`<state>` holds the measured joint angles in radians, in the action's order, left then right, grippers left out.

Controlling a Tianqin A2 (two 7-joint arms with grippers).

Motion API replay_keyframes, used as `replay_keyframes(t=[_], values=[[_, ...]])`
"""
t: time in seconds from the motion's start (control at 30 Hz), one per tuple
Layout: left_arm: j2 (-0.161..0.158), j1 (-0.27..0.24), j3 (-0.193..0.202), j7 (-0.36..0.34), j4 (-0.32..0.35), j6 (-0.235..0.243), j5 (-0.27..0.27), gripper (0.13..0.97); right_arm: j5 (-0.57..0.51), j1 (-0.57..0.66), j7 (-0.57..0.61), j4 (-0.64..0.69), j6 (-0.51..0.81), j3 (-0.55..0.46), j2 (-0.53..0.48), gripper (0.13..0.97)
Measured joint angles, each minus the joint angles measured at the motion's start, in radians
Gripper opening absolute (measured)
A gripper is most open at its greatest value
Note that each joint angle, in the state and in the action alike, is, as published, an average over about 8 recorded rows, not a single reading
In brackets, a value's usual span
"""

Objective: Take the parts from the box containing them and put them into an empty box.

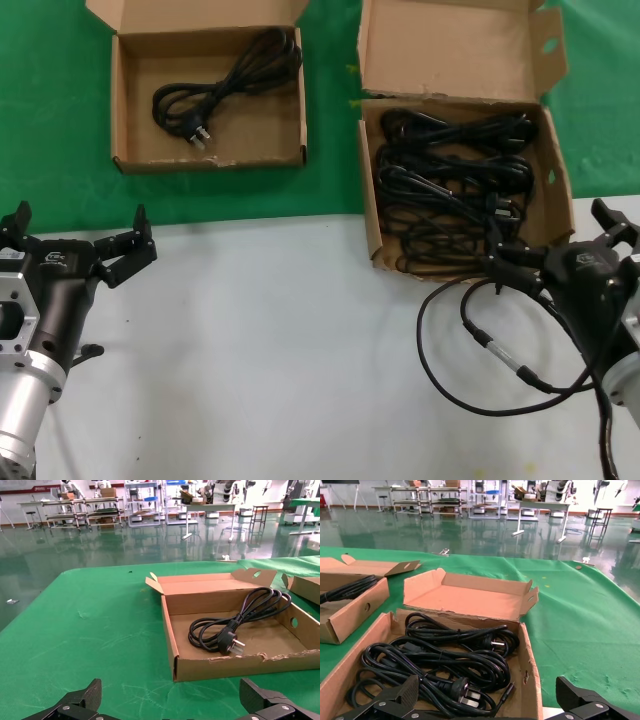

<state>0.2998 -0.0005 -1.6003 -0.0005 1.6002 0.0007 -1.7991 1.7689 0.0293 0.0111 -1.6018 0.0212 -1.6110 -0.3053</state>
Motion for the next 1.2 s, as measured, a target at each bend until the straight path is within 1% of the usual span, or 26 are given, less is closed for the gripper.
replay_keyframes(t=[1.2], values=[[0.0,0.0,0.0,0.0,0.0,0.0,0.0,0.966,0.0,0.0,0.0,0.0,0.0,0.0,0.0,0.966]])
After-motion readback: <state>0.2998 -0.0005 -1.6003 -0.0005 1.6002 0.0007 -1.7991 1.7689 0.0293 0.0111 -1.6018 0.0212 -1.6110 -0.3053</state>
